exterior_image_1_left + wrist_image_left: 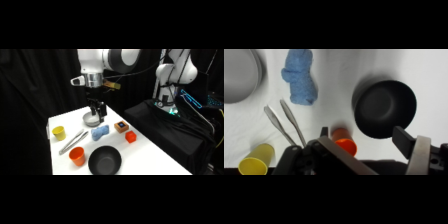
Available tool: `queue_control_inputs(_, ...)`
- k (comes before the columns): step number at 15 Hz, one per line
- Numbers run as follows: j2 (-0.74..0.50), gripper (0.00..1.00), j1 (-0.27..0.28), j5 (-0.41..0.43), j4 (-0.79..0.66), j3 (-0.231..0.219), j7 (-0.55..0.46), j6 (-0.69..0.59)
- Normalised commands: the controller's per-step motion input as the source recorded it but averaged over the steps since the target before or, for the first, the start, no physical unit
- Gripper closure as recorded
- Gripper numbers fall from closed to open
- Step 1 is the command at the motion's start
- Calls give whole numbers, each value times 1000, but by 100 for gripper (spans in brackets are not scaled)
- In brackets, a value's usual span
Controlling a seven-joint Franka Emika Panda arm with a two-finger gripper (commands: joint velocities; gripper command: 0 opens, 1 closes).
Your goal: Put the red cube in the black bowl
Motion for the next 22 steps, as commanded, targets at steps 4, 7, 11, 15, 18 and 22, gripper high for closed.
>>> queue_control_inputs(4, -91, 0, -15, -43, -96, 36, 79, 42)
queue_control_inputs(7, -314, 0, 11, -58, -365, 43, 123, 152)
queue_control_inputs(11, -394, 0, 13, -11, -489, 36, 95, 200)
queue_control_inputs(15, -330, 0, 22, 21, -477, 26, 89, 251)
queue_control_inputs(18, -235, 0, 38, 45, -422, 35, 119, 331)
queue_control_inputs(22, -181, 0, 43, 15, -386, 42, 201, 435)
